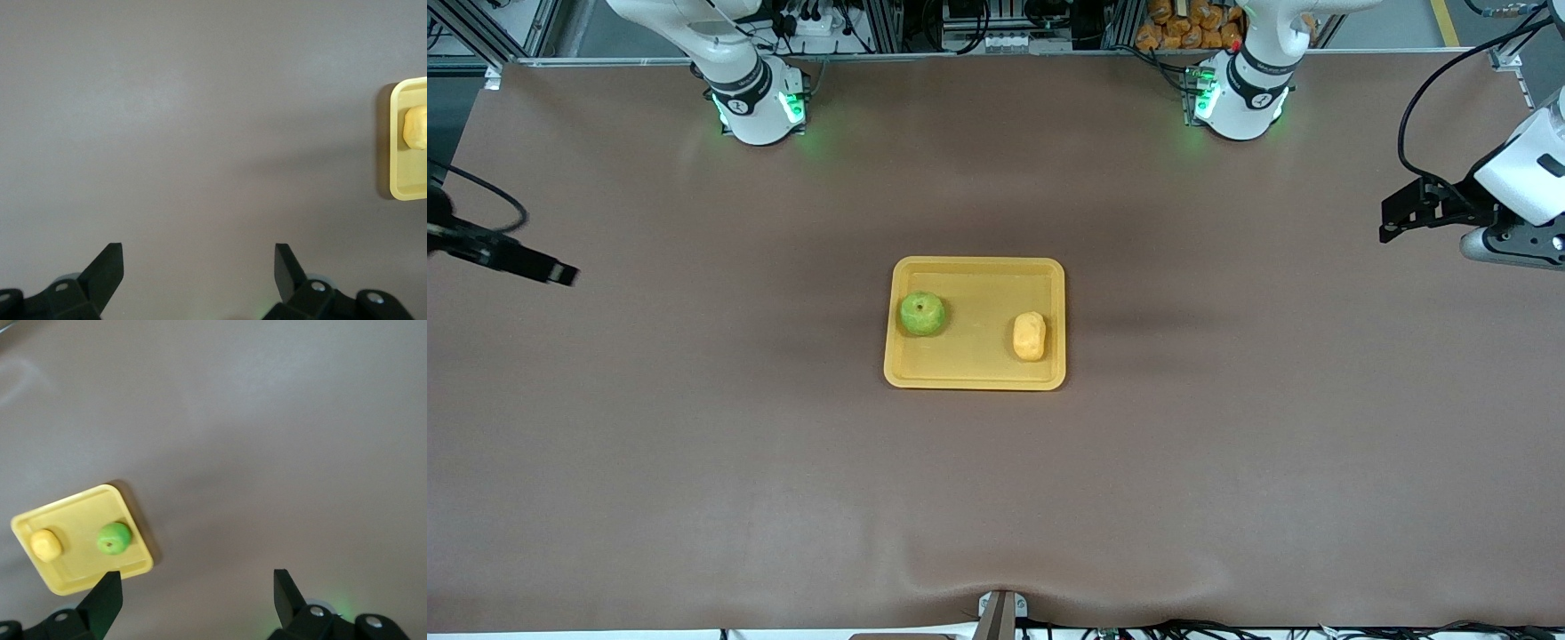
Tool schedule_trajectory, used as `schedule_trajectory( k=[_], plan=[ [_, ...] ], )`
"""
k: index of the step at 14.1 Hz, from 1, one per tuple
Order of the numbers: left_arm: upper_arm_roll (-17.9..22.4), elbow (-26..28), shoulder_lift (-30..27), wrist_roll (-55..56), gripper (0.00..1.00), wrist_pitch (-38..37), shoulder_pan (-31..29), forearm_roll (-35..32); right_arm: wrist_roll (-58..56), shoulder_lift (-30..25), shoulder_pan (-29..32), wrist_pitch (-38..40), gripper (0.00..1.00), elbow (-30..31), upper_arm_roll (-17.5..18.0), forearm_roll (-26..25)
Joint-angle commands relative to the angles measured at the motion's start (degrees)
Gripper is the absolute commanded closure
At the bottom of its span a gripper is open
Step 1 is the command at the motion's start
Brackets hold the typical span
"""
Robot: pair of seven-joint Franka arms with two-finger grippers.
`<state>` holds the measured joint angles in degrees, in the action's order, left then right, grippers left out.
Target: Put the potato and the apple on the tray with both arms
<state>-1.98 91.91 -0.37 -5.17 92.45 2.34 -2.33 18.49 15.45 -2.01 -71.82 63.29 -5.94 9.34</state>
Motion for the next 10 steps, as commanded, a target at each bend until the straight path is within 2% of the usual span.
schedule_trajectory(
  k=[1,3,5,7,10],
  plan=[
    [-0.04,-0.59,-0.07,3.57,0.00,-1.13,-0.14,-0.13,-3.62,-7.09,0.87,-2.87,0.00,8.67,1.55,-3.10],
    [-0.04,-0.59,-0.07,4.03,0.00,-2.17,-0.23,-0.13,-7.74,-12.09,0.87,-7.69,0.00,16.73,1.46,-3.36],
    [-0.04,-0.68,-0.07,3.42,0.00,-2.97,-0.23,-0.13,-9.25,-16.49,0.26,-10.79,0.00,24.22,1.72,-5.81],
    [-0.04,-0.68,-0.07,3.15,0.00,-3.06,-0.32,-0.13,-9.34,-18.52,0.52,-12.90,0.00,26.62,4.09,-8.02],
    [-0.04,-0.68,-0.24,2.80,0.00,-3.06,-0.32,-0.13,-10.14,-19.32,0.34,-12.03,0.00,26.45,4.01,-8.02]
  ],
)
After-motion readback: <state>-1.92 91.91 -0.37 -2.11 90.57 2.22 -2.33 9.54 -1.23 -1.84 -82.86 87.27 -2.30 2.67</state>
